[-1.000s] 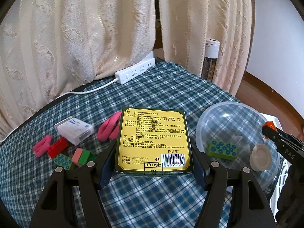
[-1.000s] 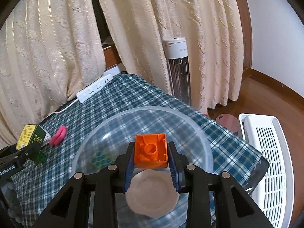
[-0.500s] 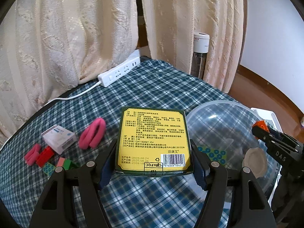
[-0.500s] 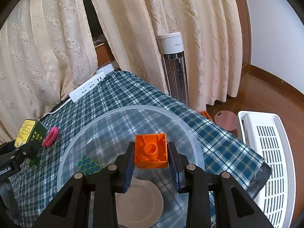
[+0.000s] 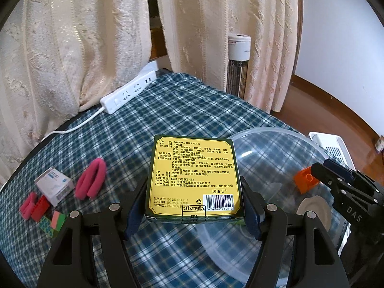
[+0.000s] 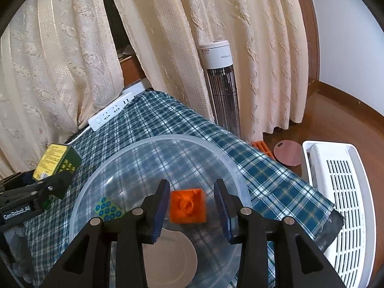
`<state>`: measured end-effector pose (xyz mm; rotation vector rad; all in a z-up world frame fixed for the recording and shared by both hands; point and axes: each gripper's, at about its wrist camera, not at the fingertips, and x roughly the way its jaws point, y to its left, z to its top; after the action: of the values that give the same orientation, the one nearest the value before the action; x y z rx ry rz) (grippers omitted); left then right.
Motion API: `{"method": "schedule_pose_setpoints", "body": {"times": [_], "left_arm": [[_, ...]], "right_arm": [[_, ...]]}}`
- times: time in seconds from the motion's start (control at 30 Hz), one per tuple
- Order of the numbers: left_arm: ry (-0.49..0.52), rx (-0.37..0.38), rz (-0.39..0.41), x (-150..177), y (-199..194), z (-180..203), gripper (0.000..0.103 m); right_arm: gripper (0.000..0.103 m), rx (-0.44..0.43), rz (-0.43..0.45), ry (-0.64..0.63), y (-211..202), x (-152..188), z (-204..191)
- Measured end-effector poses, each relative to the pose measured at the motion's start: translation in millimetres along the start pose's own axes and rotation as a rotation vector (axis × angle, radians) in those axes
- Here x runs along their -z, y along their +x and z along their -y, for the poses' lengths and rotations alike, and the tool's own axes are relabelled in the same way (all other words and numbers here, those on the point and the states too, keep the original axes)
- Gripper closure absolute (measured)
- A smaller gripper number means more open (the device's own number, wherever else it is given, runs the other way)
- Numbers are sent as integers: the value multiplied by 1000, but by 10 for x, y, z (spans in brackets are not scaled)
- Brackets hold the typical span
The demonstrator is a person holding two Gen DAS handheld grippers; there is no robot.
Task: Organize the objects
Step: 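Carry box with left gripper toward bowl while right gripper carries orange block, then release orange block into bowl with right gripper while left gripper lowers box inside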
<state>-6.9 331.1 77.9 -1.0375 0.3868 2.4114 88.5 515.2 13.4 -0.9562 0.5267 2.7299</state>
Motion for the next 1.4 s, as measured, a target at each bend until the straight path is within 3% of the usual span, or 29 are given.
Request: {"method": "schedule_pose_setpoints", "body": {"times": [0.43, 0.77, 1.4], "left_arm": [[48, 96, -31, -119, 235, 298, 33], [46, 217, -61, -222, 421, 416, 32], [22, 171, -49, -137, 247, 207, 32]], "right_arm": [[62, -20, 33, 8, -93, -31, 29], [62, -18, 31, 19, -77, -53, 74], [60, -31, 26, 16, -155, -14, -43]]}}
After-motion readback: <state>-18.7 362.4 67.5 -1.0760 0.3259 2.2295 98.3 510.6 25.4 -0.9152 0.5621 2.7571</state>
